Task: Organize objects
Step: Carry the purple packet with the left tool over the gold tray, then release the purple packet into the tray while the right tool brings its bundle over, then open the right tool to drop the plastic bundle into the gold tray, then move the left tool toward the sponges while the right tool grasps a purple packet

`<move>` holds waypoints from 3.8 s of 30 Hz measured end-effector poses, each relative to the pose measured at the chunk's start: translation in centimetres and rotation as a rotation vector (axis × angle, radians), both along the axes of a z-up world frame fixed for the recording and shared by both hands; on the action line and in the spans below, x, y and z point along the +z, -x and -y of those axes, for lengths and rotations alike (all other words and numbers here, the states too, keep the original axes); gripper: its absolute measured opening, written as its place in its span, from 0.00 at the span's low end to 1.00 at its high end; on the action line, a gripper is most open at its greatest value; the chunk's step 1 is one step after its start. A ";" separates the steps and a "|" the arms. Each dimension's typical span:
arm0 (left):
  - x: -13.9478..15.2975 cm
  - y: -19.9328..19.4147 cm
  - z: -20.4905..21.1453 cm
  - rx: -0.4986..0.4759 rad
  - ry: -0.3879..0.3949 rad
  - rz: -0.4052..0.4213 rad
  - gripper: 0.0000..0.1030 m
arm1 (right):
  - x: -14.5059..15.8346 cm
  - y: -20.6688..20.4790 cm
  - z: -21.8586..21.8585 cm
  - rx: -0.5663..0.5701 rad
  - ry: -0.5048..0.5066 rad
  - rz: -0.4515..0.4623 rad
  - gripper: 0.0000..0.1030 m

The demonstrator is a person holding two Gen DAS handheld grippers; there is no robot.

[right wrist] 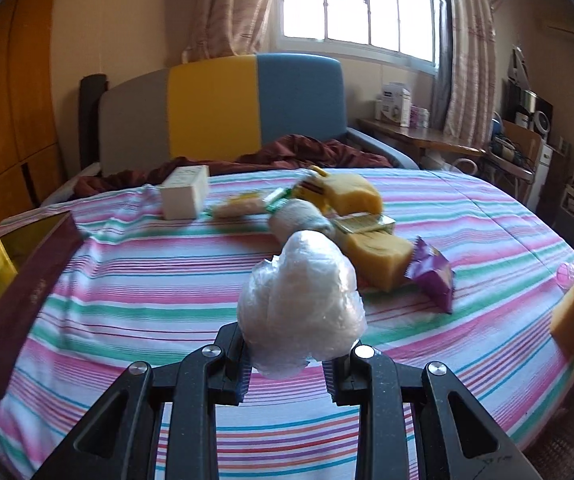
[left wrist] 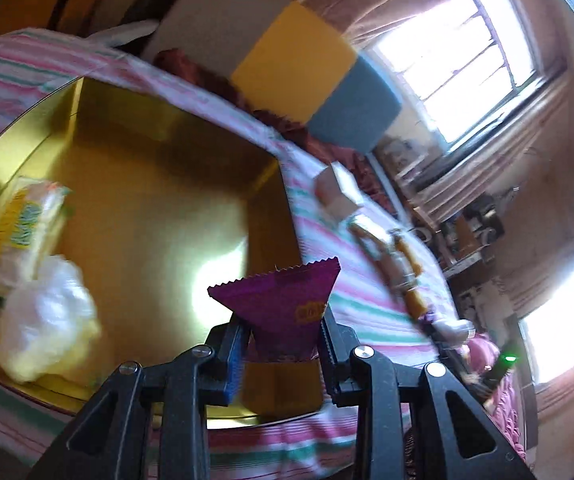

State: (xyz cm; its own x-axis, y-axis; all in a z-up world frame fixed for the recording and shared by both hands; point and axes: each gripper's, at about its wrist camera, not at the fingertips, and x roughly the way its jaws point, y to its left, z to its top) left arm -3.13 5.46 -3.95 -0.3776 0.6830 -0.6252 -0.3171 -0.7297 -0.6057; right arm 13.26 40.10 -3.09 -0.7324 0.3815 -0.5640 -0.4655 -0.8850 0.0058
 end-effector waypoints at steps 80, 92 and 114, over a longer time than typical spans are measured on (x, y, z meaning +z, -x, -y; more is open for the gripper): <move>3.0 0.9 11.5 0.611 0.183 -0.098 0.59 | -1.3 12.9 26.9 0.759 0.276 0.208 0.30; 2.8 0.8 11.2 0.603 0.183 -0.089 0.59 | 0.3 11.9 26.9 0.721 0.186 0.145 0.66; 2.2 0.1 6.9 0.446 0.207 -0.095 0.60 | 2.3 9.4 17.5 0.454 0.162 0.059 0.67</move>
